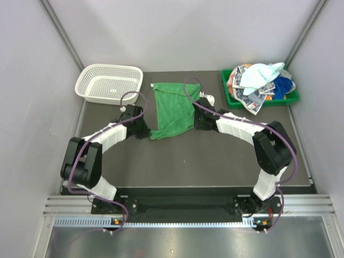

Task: Fold and stack the towels
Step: Flatten out the crumpled towel

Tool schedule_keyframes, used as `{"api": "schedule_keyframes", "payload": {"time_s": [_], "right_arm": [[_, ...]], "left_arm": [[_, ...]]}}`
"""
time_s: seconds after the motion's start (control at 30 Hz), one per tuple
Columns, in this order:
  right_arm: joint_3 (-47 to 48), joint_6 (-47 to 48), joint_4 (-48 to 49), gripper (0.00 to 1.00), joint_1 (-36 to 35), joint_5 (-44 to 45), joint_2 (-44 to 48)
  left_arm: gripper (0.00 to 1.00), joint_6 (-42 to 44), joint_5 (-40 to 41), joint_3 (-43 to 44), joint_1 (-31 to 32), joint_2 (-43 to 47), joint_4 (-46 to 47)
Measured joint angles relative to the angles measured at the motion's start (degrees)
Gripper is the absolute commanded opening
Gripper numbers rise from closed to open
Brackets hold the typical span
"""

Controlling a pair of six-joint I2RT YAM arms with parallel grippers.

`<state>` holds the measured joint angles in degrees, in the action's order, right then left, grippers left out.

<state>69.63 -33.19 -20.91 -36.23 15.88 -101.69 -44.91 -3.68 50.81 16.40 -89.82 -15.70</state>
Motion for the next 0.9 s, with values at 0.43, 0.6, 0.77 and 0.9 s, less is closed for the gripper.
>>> {"api": "schedule_keyframes", "payload": {"time_s": [0.43, 0.6, 0.77, 0.9], "right_arm": [[-3.5, -5.0, 9.2, 0.32, 2.2, -7.7, -3.3], [-0.5, -5.0, 9.4, 0.32, 2.2, -7.3, -6.0], [0.8, -5.0, 8.9, 0.31, 2.3, -6.0, -7.1], [1.3, -4.9, 8.9, 0.31, 2.3, -5.3, -7.5]], "left_arm": [[0.00, -0.2, -0.1, 0.5, -0.2, -0.7, 0.4], [0.00, -0.2, -0.2, 1.3, -0.2, -0.8, 0.4], [0.00, -0.2, -0.2, 1.8, -0.2, -0.8, 0.5], [0.00, -0.2, -0.4, 1.9, -0.2, -0.8, 0.5]]}}
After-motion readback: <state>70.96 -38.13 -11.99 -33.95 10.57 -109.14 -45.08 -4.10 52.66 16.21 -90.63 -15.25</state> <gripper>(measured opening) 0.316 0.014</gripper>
